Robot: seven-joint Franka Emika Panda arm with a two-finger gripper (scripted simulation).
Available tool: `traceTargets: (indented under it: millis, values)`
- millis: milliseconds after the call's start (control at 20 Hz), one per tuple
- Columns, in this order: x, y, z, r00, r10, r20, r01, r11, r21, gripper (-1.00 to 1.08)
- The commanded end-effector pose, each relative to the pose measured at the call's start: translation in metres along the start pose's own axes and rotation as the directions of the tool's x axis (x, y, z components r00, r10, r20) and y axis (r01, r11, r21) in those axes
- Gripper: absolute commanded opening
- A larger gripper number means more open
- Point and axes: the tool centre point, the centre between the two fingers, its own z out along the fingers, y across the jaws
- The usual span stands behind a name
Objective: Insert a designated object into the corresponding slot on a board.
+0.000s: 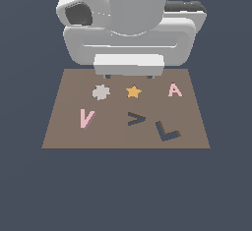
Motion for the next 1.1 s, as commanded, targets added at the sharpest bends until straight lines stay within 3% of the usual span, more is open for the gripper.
traceTargets:
  millis: [0, 500, 1050]
  values:
    - [0.0, 0.0, 0.0, 1.0, 0.0, 0.0, 0.0, 1.0, 0.0, 1.0]
    - [0.008, 0.022, 0.025, 1.0, 0.018, 0.009, -0.018, 1.0, -0.003, 1.0]
    - [0.031, 0.089, 0.097, 0.997, 0.071, 0.035, -0.07, 0.997, -0.011, 1.0]
